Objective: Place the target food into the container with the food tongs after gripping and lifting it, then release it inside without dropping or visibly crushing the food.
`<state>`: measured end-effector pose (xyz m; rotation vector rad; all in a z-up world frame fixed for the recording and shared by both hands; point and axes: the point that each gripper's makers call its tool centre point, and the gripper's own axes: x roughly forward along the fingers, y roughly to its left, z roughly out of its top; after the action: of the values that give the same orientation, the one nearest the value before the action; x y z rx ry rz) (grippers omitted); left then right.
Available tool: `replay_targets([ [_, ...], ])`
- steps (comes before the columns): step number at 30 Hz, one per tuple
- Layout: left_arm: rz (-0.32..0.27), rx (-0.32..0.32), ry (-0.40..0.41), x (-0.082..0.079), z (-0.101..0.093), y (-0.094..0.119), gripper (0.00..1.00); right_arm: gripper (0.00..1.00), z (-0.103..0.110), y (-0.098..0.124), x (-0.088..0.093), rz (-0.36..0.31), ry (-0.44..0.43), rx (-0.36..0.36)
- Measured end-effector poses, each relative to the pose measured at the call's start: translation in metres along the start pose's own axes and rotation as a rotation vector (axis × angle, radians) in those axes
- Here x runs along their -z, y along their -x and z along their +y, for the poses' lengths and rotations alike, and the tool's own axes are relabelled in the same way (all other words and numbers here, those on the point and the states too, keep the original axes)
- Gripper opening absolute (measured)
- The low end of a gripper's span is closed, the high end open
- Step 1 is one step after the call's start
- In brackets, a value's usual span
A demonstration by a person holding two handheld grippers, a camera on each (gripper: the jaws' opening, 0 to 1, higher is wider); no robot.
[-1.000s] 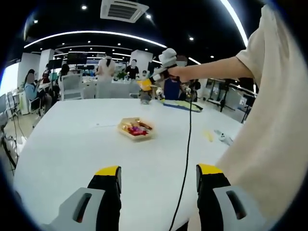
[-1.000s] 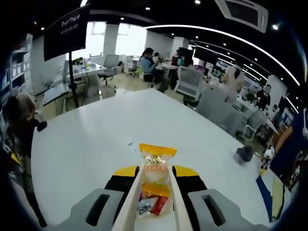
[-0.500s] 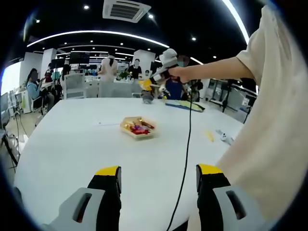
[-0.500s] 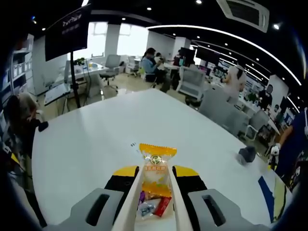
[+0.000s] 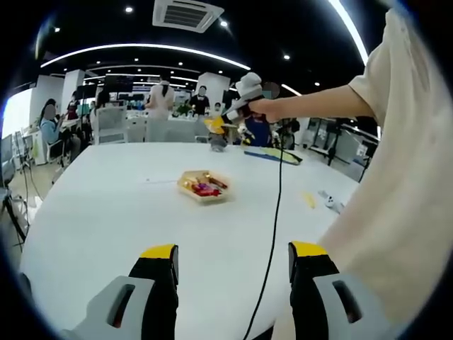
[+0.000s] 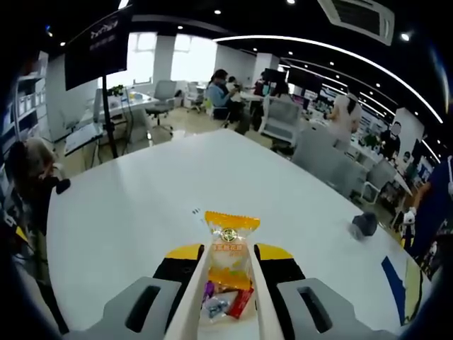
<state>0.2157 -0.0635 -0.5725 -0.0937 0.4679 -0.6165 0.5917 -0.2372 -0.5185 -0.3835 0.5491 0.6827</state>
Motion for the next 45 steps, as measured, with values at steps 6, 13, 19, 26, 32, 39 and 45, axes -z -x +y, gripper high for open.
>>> replay_targets([
  [6, -0.012, -0.013, -0.008, -0.0030, 0.0049, 0.0010, 0.62, 0.28, 0.0009, -0.0023, 0.0033, 0.002, -0.003, 0.003],
  [13, -0.015, -0.027, 0.003, -0.0012, 0.0064, 0.0053, 0.62, 0.28, 0.0027, -0.0025, 0.0058, 0.003, -0.009, 0.007],
  [19, -0.011, -0.029, 0.005, 0.0014, 0.0042, 0.0080, 0.62, 0.29, 0.0038, -0.0013, 0.0042, -0.005, -0.016, 0.009],
  [26, -0.016, -0.033, 0.009, 0.0012, 0.0035, 0.0085, 0.62, 0.29, 0.0043, 0.0008, 0.0020, -0.010, -0.007, 0.020],
  [32, -0.015, -0.033, 0.009, 0.0017, 0.0026, 0.0088, 0.62, 0.29, 0.0051, 0.0006, 0.0010, -0.014, -0.008, 0.016],
  [39, -0.013, -0.033, 0.008, 0.0017, 0.0026, 0.0087, 0.62, 0.30, 0.0029, 0.0006, 0.0032, -0.010, -0.002, 0.019],
  [45, -0.012, -0.030, 0.007, 0.0011, 0.0015, 0.0073, 0.62, 0.30, 0.0024, 0.0007, 0.0052, -0.008, 0.000, 0.019],
])
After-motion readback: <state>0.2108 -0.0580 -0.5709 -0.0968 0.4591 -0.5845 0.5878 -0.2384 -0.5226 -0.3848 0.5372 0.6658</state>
